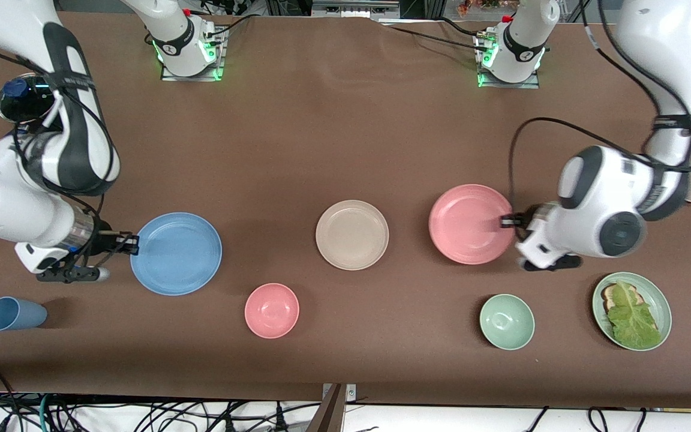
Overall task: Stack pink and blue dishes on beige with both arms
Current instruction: 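Set the pink plate on the beige plate with the left gripper, then carry the blue plate with the right gripper onto the pink plate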
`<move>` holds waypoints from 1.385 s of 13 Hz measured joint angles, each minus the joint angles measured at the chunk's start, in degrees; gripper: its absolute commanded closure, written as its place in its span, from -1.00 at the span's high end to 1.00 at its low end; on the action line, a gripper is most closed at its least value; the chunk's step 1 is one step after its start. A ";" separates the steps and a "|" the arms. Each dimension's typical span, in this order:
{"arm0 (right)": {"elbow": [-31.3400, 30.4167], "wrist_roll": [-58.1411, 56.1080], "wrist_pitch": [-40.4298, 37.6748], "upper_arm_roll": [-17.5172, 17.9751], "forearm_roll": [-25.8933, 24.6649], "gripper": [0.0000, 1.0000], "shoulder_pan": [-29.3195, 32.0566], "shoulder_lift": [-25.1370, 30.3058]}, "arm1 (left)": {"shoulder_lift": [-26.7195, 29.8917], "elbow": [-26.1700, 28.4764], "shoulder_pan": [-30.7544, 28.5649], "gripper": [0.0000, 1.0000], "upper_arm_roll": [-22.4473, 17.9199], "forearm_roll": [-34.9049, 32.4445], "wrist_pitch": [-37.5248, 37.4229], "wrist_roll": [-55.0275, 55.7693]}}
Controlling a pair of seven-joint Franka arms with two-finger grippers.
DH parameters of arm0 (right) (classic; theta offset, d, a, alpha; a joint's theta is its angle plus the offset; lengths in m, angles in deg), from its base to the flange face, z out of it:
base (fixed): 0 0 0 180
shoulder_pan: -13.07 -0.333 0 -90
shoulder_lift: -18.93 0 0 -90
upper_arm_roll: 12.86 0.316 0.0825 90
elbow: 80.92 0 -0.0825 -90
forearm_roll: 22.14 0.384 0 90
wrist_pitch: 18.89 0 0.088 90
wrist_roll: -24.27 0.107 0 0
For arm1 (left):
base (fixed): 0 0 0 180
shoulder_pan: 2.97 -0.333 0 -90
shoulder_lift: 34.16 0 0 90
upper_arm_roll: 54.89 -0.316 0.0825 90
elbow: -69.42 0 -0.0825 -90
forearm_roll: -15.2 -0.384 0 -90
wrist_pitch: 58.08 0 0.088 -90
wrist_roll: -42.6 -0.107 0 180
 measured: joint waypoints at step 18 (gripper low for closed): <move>6.38 12.66 -8.10 0.99 0.64 -1.00 -10.45 0.87 | -13.67 -8.60 15.49 1.00 -0.35 3.11 20.38 21.97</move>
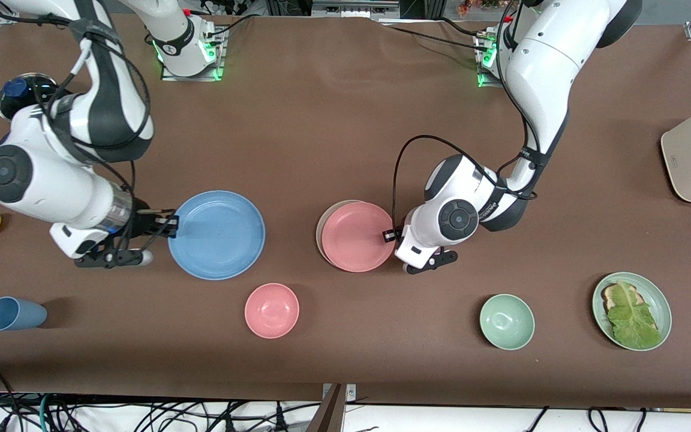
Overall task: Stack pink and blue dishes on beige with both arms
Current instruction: 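Carry the blue plate with the right gripper onto the pink plate, then open the right gripper off the blue plate while the left gripper withdraws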
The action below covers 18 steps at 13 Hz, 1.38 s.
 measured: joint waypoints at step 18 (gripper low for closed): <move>-0.08 37.48 16.58 0.04 -0.01 -0.90 -22.22 -12.94 | 7.27 -0.94 -18.14 1.00 -1.04 -0.03 -19.05 -16.46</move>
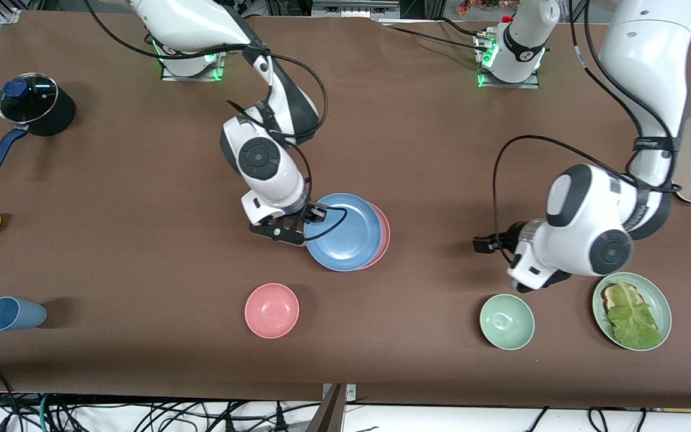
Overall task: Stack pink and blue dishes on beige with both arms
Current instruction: 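Open the right gripper off the blue plate while the left gripper withdraws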
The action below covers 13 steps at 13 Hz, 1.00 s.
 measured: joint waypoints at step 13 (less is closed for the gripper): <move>1.30 2.67 2.36 -2.63 -2.32 1.00 -0.77 -1.19 | 7.57 -0.08 -12.29 1.00 0.02 -11.46 -5.90 -15.27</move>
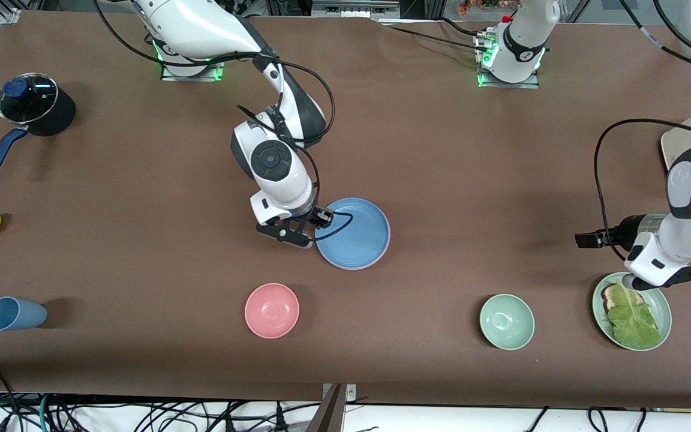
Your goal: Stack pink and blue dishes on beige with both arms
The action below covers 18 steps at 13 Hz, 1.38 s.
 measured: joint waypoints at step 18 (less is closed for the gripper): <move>0.84 -40.91 -38.31 -9.70 0.26 1.00 17.05 28.35 | 26.22 13.48 12.02 1.00 -13.40 6.61 3.79 -17.34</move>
